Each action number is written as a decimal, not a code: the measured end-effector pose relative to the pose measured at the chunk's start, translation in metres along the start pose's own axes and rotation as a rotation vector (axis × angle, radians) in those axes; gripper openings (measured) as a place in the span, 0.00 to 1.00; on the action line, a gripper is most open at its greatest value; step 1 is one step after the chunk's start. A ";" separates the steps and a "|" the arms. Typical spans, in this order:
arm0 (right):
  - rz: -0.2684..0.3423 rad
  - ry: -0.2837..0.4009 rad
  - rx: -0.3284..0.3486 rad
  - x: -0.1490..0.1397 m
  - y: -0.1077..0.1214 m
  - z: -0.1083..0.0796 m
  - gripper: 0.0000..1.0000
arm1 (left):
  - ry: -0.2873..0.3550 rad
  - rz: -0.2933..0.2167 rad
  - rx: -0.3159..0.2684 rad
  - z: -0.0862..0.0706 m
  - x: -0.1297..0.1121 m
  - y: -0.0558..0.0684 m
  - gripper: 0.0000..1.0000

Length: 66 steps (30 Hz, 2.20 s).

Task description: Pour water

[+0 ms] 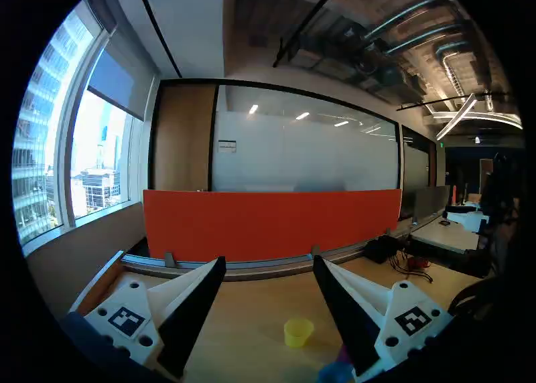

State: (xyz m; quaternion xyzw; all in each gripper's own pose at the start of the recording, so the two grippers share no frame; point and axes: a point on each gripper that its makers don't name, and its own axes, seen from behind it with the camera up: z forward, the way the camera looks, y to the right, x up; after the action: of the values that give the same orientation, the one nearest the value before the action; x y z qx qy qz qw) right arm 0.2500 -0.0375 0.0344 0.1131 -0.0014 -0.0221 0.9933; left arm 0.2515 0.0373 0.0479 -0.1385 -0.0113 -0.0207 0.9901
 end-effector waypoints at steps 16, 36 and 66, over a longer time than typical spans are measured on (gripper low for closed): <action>-0.001 0.010 0.314 0.011 -0.063 -0.014 1.00 | 0.000 0.003 -0.198 -0.003 0.009 0.040 0.97; -0.014 -0.020 0.510 0.004 -0.093 -0.024 1.00 | -0.016 -0.004 -0.337 -0.004 -0.003 0.071 0.97; -0.136 -0.208 0.733 -0.089 -0.122 -0.057 1.00 | -0.198 0.051 -0.428 -0.014 -0.112 0.083 0.97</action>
State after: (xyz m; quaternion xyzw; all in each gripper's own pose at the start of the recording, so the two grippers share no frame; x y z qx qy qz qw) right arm 0.1561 -0.1393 -0.0481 0.4578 -0.1027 -0.0973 0.8777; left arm 0.1433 0.1171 0.0088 -0.3468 -0.1004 0.0160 0.9324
